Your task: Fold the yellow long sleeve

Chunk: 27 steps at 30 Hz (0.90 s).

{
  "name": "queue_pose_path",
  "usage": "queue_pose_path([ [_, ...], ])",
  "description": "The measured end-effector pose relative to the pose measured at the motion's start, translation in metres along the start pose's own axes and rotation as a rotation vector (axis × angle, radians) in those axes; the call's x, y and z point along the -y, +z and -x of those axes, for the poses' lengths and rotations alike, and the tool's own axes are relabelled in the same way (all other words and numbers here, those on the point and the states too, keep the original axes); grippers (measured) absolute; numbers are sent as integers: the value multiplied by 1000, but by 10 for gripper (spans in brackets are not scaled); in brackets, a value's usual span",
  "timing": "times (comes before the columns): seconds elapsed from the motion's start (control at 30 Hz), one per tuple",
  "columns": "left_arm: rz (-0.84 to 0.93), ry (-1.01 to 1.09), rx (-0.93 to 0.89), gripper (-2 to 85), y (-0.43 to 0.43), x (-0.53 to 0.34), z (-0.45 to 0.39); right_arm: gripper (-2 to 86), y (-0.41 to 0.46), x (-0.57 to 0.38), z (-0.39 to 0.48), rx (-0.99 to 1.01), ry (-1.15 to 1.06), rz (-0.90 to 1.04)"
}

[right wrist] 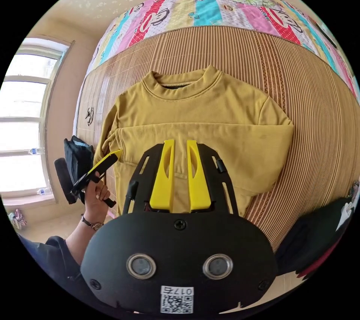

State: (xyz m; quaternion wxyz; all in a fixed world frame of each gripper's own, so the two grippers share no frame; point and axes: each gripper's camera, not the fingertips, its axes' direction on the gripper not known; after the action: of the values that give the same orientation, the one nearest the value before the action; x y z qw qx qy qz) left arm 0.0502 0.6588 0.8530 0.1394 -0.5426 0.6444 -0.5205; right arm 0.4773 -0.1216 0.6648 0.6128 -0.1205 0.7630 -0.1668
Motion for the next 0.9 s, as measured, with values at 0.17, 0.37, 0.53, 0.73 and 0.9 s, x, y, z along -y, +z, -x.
queue_pose_path([
  [0.17, -35, -49, -40, 75, 3, -3, 11, 89, 36, 0, -15, 26, 25, 7],
  [0.37, -73, 5, 107, 88, -6, -19, -8, 92, 86, -20, 33, 169, -89, 29],
  [0.53, -24, -37, 13, 111, 4, -28, 5, 103, 134, -33, 89, 178, -218, 98],
  [0.73, -50, -8, 49, 71, -1, -39, 8, 118, 176, -57, 122, -5, -283, 114],
  [0.9, -79, 10, -19, 37, -12, -46, 7, 99, 190, -81, 122, -82, -290, 69],
])
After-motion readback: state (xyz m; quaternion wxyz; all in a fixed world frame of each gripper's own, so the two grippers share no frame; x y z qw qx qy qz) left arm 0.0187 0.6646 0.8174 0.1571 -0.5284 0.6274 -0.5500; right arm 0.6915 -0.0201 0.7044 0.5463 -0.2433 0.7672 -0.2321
